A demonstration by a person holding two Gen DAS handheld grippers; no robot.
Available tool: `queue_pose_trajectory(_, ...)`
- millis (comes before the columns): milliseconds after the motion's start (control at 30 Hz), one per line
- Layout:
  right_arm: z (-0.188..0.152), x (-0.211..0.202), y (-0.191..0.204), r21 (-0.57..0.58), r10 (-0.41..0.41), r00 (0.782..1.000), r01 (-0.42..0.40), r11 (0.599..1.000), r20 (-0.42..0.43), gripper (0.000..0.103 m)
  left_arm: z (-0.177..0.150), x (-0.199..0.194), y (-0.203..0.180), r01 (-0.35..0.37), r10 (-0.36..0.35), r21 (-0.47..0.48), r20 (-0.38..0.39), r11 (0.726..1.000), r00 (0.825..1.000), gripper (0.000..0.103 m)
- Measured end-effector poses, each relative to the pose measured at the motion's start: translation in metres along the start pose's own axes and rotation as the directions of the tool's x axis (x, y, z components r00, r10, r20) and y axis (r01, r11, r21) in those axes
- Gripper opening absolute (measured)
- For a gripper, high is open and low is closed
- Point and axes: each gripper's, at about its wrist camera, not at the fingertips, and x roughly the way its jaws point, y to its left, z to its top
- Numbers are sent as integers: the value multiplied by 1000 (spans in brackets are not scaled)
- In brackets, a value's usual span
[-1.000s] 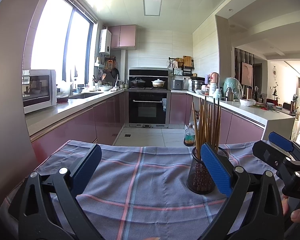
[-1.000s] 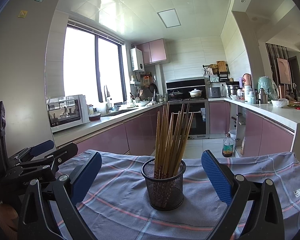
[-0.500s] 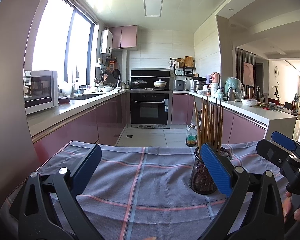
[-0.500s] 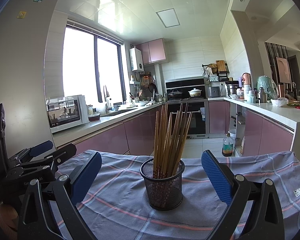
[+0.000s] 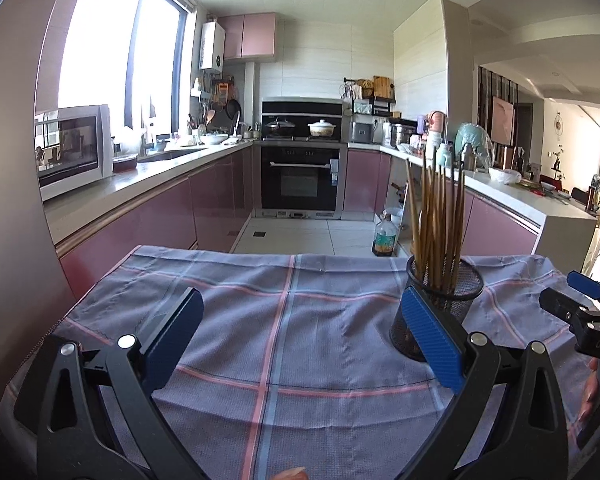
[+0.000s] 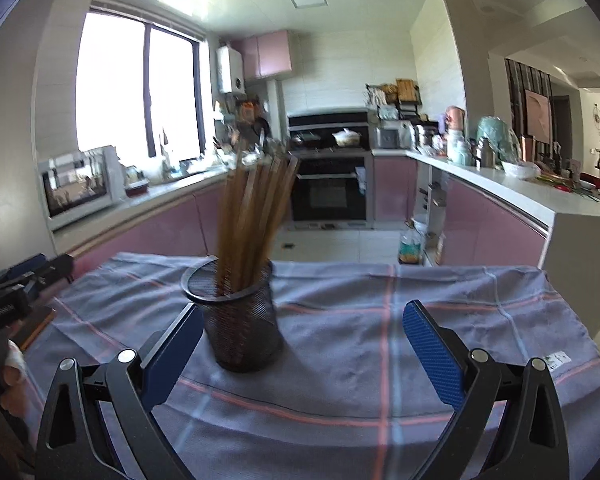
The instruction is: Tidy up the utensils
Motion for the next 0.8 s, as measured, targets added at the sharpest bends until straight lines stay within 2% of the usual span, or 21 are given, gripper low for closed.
queue_pose_trajectory(67, -4, 21, -22, 12, -56, 991, 58, 998, -118, 97, -4, 15, 7, 11, -12, -11, -68, 1000, 998, 98)
queue_pose_trajectory(133, -11, 43, -43, -1, -120, 965, 123, 992, -232, 97, -10, 34, 16, -1, -4, -32, -141, 999, 990, 98)
queue_pose_trajectory(300, -25, 81, -84, -30, -198, 903, 202, 979, -381, 97, -25, 71, 43, -59, 47, -39, -265, 997, 963, 98)
queue_pose_trajectory(500, -34, 102, -104, -23, -196, 864, 210, 978, -464, 96, -42, 102, 65, -121, 113, 2, -370, 993, 922, 98)
queue_pose_trajectory(667, -33, 104, -109, 14, -166, 865, 196, 981, -473, 97, -51, 123, 80, -146, 136, 10, -429, 989, 893, 98)
queue_pose_trajectory(800, -33, 106, -109, 16, -164, 865, 195, 981, -474, 97, -58, 135, 85, -144, 118, -18, -481, 989, 869, 98)
